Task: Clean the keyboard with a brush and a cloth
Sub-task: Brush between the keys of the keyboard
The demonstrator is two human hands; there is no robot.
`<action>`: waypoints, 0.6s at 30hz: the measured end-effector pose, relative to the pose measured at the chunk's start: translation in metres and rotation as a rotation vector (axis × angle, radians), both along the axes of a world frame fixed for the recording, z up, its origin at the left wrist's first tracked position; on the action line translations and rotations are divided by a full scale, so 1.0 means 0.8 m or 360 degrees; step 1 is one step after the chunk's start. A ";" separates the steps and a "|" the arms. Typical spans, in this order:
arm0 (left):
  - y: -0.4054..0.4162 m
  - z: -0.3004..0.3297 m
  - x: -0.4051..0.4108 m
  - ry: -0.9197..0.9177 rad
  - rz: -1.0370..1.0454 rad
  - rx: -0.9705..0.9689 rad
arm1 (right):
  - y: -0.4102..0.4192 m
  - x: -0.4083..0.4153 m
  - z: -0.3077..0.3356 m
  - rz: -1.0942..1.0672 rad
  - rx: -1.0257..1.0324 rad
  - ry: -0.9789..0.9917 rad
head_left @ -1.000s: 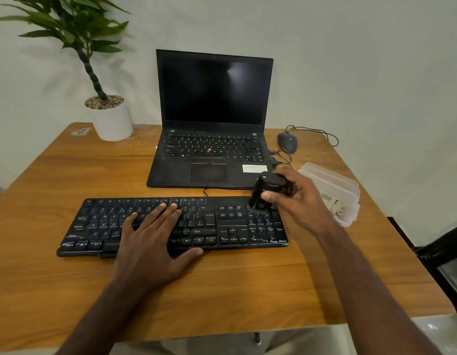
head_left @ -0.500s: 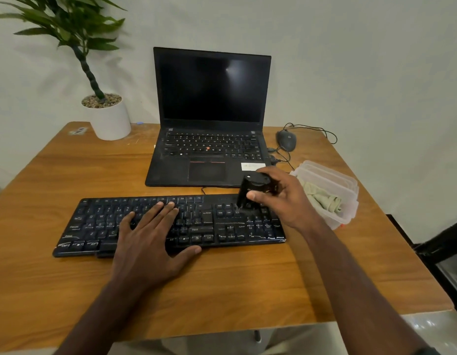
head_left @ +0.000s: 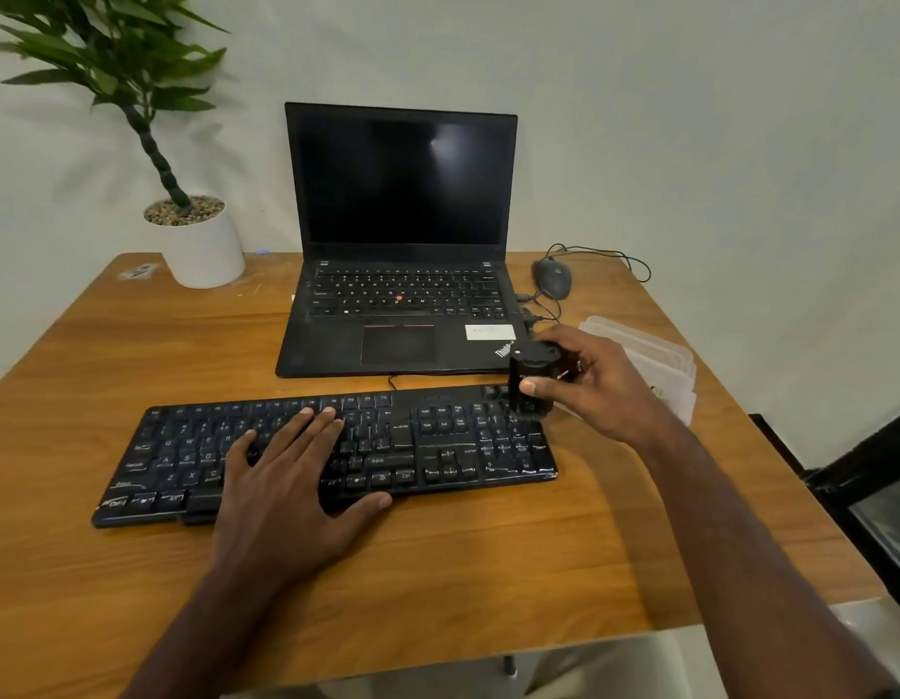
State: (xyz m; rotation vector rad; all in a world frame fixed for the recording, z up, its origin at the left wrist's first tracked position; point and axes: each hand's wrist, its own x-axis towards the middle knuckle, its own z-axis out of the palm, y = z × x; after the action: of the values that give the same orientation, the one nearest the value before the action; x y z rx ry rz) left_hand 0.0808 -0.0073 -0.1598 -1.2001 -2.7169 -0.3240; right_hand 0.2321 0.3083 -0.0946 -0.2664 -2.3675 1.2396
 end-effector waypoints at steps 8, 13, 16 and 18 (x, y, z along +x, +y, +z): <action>0.001 0.002 0.001 -0.0006 0.0000 -0.0019 | -0.043 -0.027 -0.020 0.0072 -0.0337 0.0159; 0.001 0.002 0.000 -0.0014 0.0001 -0.0024 | -0.035 -0.025 -0.013 0.0102 -0.0244 0.0067; 0.000 0.001 -0.001 -0.0011 -0.0004 -0.0017 | -0.016 -0.014 -0.008 0.0093 -0.0098 0.0002; 0.000 0.001 0.000 -0.0018 0.0001 -0.0023 | -0.004 -0.005 -0.004 0.0058 -0.0057 0.0022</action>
State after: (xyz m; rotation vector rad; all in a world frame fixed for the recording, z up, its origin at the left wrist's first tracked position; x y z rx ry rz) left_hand 0.0810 -0.0075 -0.1593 -1.2047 -2.7338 -0.3125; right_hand 0.2277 0.3050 -0.0981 -0.2263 -2.3499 1.2973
